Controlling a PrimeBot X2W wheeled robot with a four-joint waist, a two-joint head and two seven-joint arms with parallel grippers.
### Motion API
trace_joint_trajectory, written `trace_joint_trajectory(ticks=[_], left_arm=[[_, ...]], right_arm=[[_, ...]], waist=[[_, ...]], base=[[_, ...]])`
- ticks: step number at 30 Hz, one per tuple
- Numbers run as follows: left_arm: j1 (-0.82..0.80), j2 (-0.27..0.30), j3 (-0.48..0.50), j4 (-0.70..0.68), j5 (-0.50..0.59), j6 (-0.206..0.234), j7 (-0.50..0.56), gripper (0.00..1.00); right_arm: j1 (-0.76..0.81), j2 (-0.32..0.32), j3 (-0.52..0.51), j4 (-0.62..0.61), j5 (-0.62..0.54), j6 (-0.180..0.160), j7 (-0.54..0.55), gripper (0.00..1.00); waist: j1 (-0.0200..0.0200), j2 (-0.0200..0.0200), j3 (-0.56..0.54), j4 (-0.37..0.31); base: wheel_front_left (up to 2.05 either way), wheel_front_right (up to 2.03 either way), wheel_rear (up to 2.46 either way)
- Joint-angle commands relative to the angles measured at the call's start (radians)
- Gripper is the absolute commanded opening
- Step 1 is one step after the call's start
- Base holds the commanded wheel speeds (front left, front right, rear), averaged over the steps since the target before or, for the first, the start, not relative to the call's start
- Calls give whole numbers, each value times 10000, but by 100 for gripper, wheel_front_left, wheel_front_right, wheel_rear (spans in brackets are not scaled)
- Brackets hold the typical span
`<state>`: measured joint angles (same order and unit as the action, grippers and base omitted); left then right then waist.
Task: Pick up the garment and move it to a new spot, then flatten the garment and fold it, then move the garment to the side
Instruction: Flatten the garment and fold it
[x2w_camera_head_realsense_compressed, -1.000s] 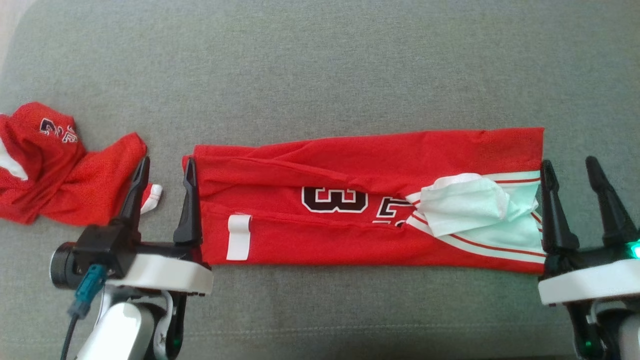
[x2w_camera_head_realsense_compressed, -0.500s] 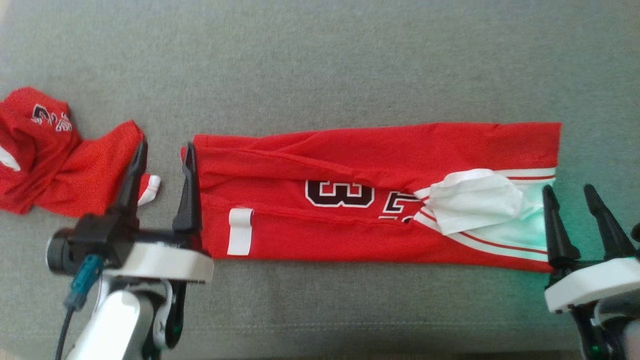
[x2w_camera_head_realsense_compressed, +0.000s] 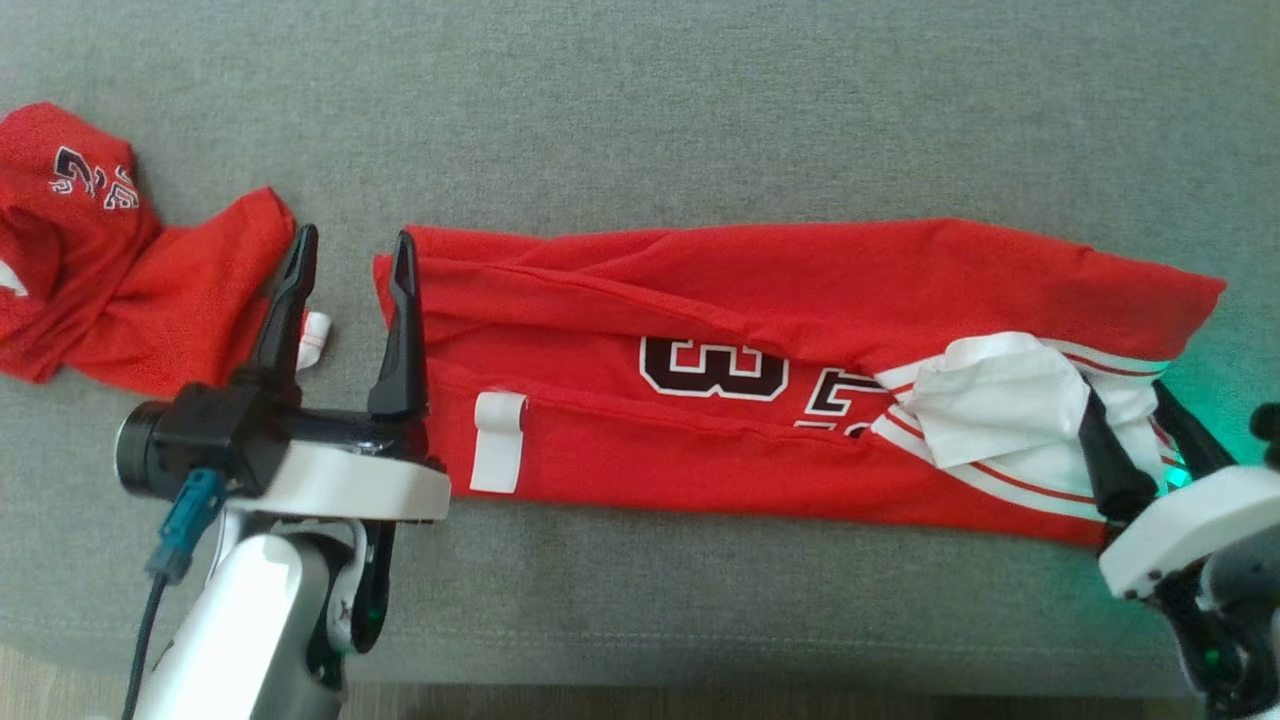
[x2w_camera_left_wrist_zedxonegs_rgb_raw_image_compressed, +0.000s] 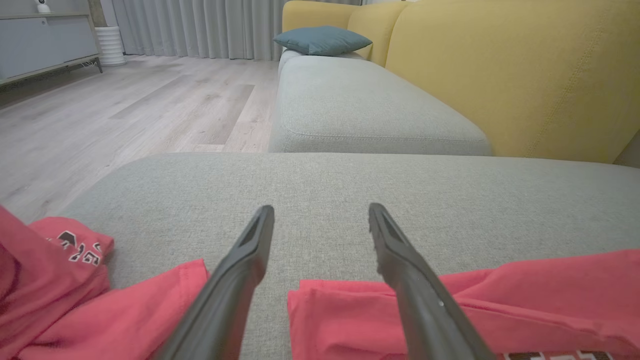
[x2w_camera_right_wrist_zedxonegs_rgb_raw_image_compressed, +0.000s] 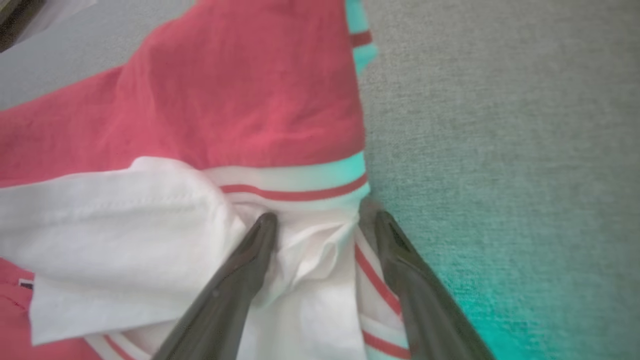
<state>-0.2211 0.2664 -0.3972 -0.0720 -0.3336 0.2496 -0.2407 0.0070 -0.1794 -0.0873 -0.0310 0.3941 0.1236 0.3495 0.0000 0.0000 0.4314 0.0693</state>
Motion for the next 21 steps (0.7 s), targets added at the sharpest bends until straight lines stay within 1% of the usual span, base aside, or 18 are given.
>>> trace_joint_trajectory(ticks=[1,2,3,7,17,19,21], left_arm=[[-384,93,402,-273,98,-19,-136,100],[-408,76,408,-250,103,-33,-146,100],[-424,63,418,-235,110,-43,-155,100],[-411,20,470,-258,163,-47,-181,100],[-163,-48,586,-298,232,-21,-203,100],[-132,-60,596,-314,235,-33,-205,100],[-101,-67,601,-292,230,-51,-206,100]], right_arm=[[-41,-179,353,55,191,71,374,84],[-63,-219,360,75,266,71,483,29],[-63,-238,366,92,400,71,635,0],[-102,-447,175,-236,786,71,747,0],[-98,-1011,-1758,-759,1160,71,1002,0],[-149,-1167,-1895,-752,1267,71,1158,0],[-228,-1324,-1787,-868,1363,71,1350,0]], waist=[[0,0,24,18],[0,0,32,29],[0,0,25,38],[0,0,-46,40],[0,0,-513,-123],[0,0,-592,-161],[0,0,-690,-181]], base=[[0,0,0],[0,0,0],[0,0,0],[0,0,0],[0,0,0],[0,0,0],[0,0,0]])
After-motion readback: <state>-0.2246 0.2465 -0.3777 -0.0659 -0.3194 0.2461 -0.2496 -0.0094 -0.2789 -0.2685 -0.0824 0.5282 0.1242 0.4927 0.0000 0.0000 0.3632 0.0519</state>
